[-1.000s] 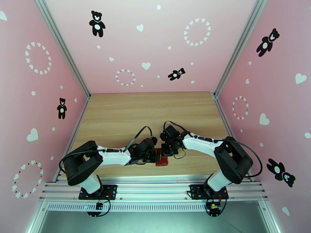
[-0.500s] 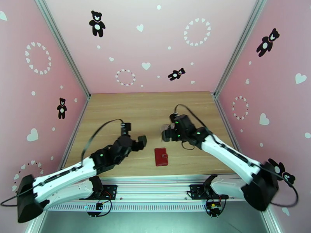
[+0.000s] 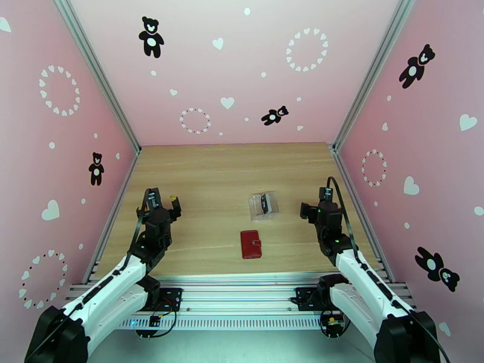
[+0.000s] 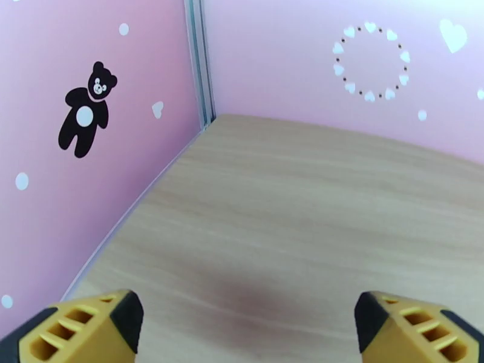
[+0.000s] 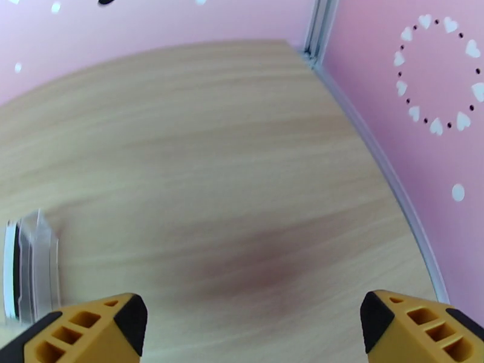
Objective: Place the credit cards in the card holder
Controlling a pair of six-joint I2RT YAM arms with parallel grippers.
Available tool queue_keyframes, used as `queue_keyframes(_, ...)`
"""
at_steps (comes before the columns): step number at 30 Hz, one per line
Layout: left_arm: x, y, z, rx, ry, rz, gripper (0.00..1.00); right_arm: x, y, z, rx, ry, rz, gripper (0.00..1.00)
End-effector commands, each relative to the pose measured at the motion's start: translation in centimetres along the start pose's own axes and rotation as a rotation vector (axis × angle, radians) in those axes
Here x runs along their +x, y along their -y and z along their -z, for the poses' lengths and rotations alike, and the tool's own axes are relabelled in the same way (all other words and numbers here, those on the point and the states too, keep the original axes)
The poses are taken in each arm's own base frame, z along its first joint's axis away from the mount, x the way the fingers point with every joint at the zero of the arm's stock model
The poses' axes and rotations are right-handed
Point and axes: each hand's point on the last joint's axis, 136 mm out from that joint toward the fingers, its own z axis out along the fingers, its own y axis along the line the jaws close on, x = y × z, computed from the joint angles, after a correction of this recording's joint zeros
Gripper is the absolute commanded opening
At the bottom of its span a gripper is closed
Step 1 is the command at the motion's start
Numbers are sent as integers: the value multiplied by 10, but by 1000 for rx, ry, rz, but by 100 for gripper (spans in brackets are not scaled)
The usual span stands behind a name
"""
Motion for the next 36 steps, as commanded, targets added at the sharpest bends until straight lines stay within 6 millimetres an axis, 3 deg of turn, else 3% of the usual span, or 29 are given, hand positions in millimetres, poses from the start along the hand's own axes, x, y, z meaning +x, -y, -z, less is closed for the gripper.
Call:
queue_keyframes(1,18,4,-23,90,-17,38,98,-1,3,-20,49,18,22,99)
queue_keyframes(7,10,22,-59,181,-12,36,96,-26,2,-47,43,168,-15,99)
queue_keyframes(11,12,28,-65,202,26,-27,96,-21,-20,-64,-72,198,21,99)
queue_keyframes(12,11,32,-66,223,58,-27,97,-11,-23,-70,-77,149,38,98)
queue_keyframes(14,23,48,-72,301,40,-74,96,-15,-21,-75,-59,224,19,98)
queue_keyframes(16,28,46,-79,298,28,-65,94,-9,-26,-83,-69,105,52,99)
queue_keyframes(20,29,35,-94,280,-42,3,99,-14,-30,-85,-72,136,61,99)
queue_keyframes(25,30,34,-94,279,-44,3,99,-14,-33,-82,-87,119,73,99)
queue_keyframes(28,30,34,-94,278,-44,2,99,-13,-49,-83,-180,106,115,99)
queue_keyframes(36,29,34,-93,279,-42,3,99,-13,-51,-85,-194,99,117,99)
